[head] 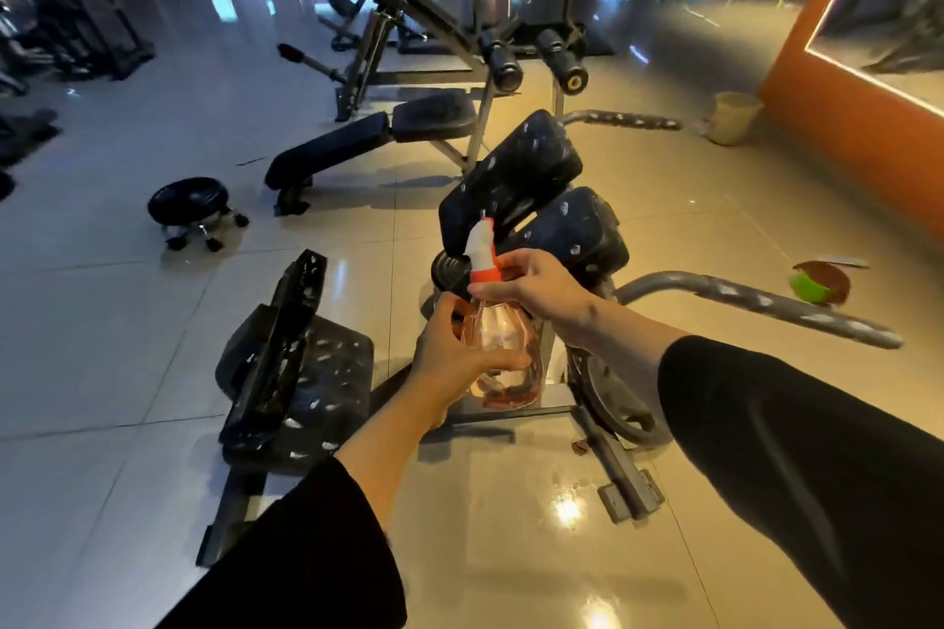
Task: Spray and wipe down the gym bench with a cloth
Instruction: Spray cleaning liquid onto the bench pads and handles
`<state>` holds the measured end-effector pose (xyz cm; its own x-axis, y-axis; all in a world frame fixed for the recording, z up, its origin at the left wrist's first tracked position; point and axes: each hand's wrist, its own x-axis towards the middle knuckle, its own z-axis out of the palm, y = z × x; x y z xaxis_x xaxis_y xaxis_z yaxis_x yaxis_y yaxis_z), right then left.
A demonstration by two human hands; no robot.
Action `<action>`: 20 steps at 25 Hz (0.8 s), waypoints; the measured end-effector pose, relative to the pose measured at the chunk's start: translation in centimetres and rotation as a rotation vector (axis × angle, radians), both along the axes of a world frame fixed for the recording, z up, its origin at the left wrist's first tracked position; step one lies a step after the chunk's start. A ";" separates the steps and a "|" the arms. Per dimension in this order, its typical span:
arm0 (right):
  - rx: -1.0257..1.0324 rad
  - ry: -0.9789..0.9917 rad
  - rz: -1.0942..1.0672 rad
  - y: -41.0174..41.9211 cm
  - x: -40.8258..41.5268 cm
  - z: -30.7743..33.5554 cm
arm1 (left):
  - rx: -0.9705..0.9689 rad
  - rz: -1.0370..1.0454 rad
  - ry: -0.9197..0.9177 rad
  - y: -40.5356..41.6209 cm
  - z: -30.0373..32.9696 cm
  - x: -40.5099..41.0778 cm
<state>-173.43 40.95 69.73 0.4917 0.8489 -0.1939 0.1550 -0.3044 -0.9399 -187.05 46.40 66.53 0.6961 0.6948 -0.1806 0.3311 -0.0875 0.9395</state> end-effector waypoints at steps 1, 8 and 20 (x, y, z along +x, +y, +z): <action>-0.016 0.025 0.028 0.2 -0.5 -0.6 | -0.006 0.025 0.013 -0.2 -0.3 -0.8; -0.071 0.197 0.152 -2.2 -4.0 -5.8 | -0.036 0.182 0.167 -4.5 -3.8 -5.1; -0.049 0.257 0.270 -10.7 0.4 -7.7 | -0.023 0.271 0.151 -14.3 -5.1 -1.2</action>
<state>-173.03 30.30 61.99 0.1813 0.9281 -0.3253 -0.0036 -0.3301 -0.9439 -188.21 32.14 61.46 0.4505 0.8457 -0.2862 0.4757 0.0439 0.8785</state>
